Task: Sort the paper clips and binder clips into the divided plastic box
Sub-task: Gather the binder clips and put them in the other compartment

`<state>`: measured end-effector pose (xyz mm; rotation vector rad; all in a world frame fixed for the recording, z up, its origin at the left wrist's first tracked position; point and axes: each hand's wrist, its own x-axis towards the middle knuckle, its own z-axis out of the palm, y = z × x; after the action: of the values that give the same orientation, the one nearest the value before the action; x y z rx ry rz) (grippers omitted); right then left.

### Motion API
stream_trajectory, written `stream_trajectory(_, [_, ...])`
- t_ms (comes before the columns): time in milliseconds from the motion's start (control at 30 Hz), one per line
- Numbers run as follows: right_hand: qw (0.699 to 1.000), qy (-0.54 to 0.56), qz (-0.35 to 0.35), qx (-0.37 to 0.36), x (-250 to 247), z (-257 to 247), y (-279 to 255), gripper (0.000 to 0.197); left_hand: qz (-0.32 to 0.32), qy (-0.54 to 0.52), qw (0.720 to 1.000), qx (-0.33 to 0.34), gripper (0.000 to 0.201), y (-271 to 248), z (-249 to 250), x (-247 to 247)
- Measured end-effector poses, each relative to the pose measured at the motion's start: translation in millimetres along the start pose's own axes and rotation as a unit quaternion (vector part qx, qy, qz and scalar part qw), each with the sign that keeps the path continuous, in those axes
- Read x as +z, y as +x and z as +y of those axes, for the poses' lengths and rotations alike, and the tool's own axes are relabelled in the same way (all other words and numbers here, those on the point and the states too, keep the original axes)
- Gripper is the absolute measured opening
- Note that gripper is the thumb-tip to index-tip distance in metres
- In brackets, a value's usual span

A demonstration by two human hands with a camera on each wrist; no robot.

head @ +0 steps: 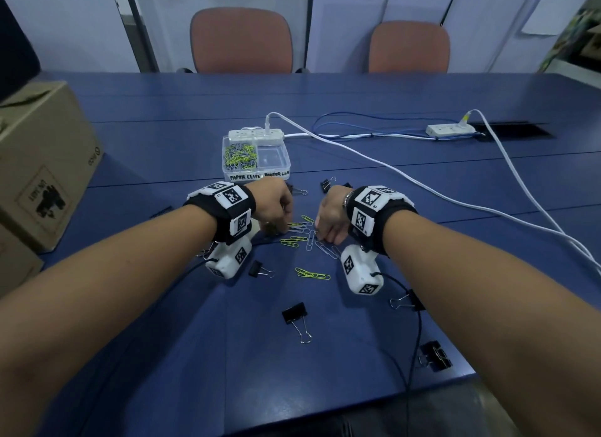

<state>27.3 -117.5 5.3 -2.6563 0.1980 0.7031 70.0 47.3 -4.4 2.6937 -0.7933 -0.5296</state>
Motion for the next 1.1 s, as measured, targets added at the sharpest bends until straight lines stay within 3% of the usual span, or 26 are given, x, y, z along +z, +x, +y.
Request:
stream_trajectory(100, [0.999, 0.011, 0.024, 0.036, -2.9, -6.9, -1.4, 0.014, 0.005, -0.056, 0.998, -0.004, 0.011, -5.0, -0.5, -2.0])
stream_trajectory(167, [0.995, -0.047, 0.054, 0.067, -6.6, -10.9, -14.0, 0.03, 0.0, -0.047, 0.999, -0.014, 0.027, -7.8, -0.5, -3.1])
stream_trajectory(267, [0.99, -0.089, -0.055, 0.09, -4.1, -12.3, -27.8, 0.044, -0.057, 0.008, 0.998, -0.035, 0.061, -12.4, 2.2, -0.1])
stream_trajectory(367, [0.981, -0.159, -0.068, 0.083, 7.9, -18.6, -23.0, 0.064, -0.059, 0.049, 0.997, -0.015, 0.06, -13.2, 9.6, 4.9])
stream_trajectory(500, [0.989, -0.147, 0.018, 0.028, 17.6, -33.4, -20.0, 0.04, -0.032, 0.095, 0.995, 0.02, 0.042, -12.6, 15.0, 6.8])
stream_trajectory(667, [0.992, -0.094, 0.079, 0.005, 21.4, -40.9, -18.0, 0.04, -0.008, 0.094, 0.995, 0.026, 0.02, -11.7, 8.0, 6.6])
stream_trajectory(800, [0.987, -0.111, 0.113, -0.01, 22.3, -43.3, -14.9, 0.042, -0.012, 0.068, 0.997, 0.023, 0.015, -11.9, 4.9, 6.1])
stream_trajectory(1033, [0.982, -0.134, 0.123, -0.048, 23.8, -41.2, -16.5, 0.018, 0.017, 0.047, 0.999, 0.015, 0.016, -11.8, 4.2, 4.0])
stream_trajectory(1100, [0.983, -0.128, 0.123, -0.051, 24.0, -38.7, -14.3, 0.023, 0.025, 0.019, 0.999, 0.007, 0.02, -12.5, 2.9, 2.5])
